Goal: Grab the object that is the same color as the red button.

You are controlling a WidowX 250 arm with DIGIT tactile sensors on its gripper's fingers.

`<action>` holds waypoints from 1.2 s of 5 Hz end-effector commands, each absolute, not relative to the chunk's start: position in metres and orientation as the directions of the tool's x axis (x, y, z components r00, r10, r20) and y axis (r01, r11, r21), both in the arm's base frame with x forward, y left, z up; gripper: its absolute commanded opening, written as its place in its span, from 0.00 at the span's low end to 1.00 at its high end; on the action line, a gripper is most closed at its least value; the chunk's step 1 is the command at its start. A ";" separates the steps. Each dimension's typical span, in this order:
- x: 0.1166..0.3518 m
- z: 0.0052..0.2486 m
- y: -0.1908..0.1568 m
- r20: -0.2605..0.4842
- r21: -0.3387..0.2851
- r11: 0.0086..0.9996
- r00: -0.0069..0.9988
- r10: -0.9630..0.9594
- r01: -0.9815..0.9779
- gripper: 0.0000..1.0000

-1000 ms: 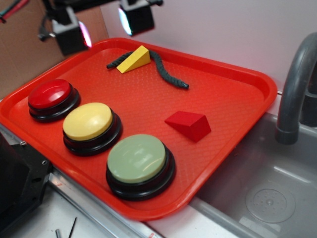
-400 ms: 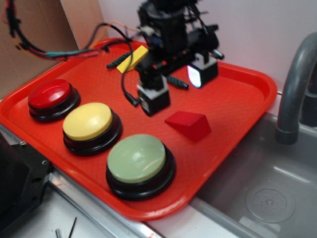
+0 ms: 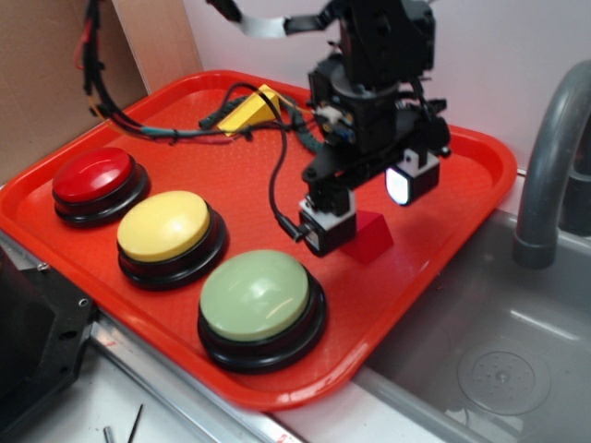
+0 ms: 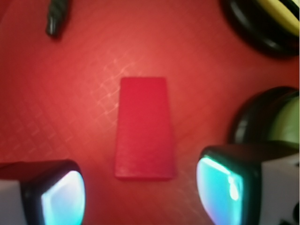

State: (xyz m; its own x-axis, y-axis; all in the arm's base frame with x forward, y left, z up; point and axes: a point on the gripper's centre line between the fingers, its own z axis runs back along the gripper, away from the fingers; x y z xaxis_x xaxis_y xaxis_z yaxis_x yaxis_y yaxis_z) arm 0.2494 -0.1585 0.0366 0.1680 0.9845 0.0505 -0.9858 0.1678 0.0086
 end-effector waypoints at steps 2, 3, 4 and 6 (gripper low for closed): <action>0.268 0.022 -0.143 0.061 0.005 0.119 0.119 0.991 -0.993 1.00; 0.267 0.021 -0.135 0.066 0.006 0.092 0.092 0.994 -0.996 0.16; 0.267 0.022 -0.127 0.066 0.013 0.059 0.060 0.996 -0.998 0.00; 0.271 0.033 -0.122 0.095 -0.019 0.169 0.166 0.982 -0.986 0.00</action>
